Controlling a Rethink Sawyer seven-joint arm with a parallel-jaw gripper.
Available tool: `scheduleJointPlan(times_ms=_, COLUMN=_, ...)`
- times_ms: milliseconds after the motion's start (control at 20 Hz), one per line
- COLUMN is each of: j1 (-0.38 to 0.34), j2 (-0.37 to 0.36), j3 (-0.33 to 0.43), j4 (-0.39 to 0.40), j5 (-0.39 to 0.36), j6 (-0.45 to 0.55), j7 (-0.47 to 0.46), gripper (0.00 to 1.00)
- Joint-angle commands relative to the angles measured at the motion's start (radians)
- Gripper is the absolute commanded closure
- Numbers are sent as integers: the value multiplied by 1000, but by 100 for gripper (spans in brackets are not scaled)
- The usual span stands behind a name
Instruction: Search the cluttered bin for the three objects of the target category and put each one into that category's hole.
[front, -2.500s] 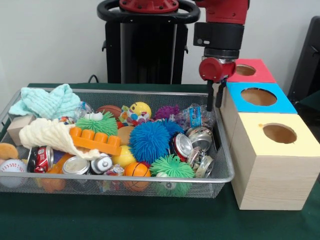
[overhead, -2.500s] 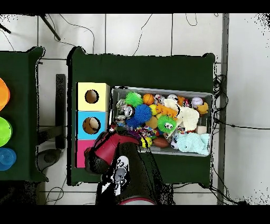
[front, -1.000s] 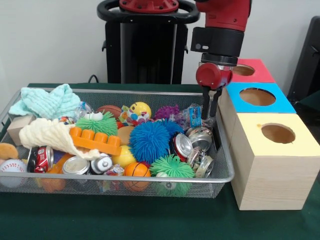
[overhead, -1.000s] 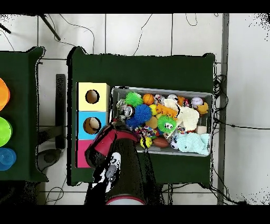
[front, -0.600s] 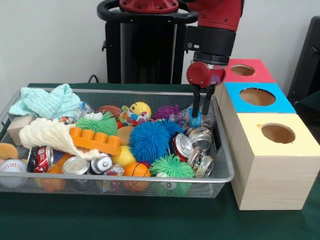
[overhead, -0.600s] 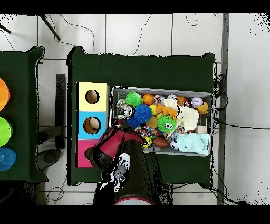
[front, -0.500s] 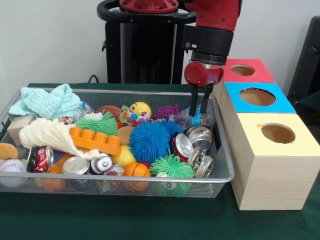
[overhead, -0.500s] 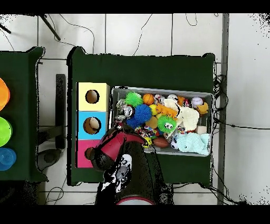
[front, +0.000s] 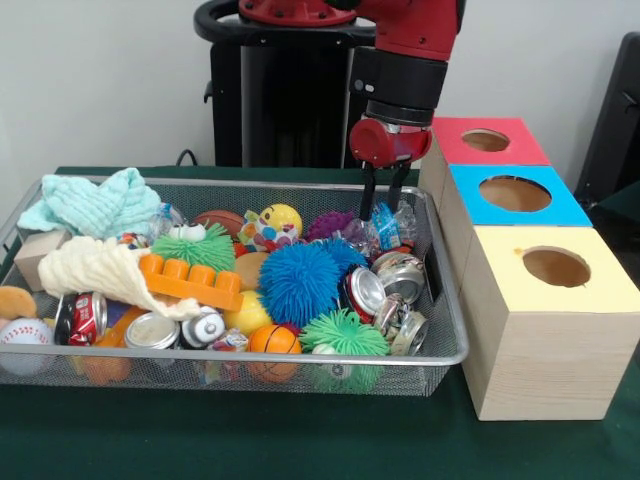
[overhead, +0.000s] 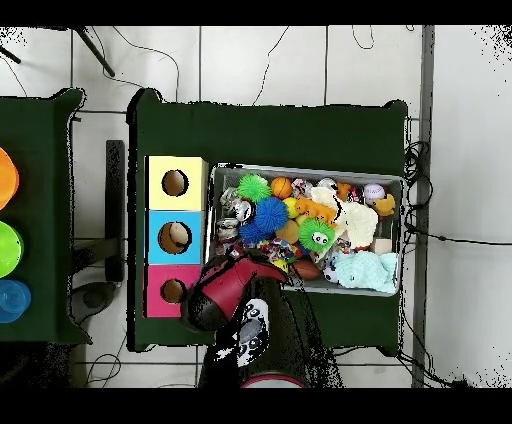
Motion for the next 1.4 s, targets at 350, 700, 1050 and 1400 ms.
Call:
scheduleJointPlan(times_ms=350, j1=-40, j2=81, j3=69, j4=92, j5=34, j6=35, j7=104, gripper=0)
scheduleJointPlan(times_ms=700, j1=-27, j2=94, j3=56, j4=80, j5=39, j6=-25, j7=144, gripper=0)
scheduleJointPlan(times_ms=1050, j1=-34, j2=89, j3=70, j4=81, j5=49, j6=-8, j7=138, gripper=0)
scheduleJointPlan(times_ms=1400, j1=-39, j2=88, j3=82, j4=73, j5=66, j6=13, j7=132, gripper=0)
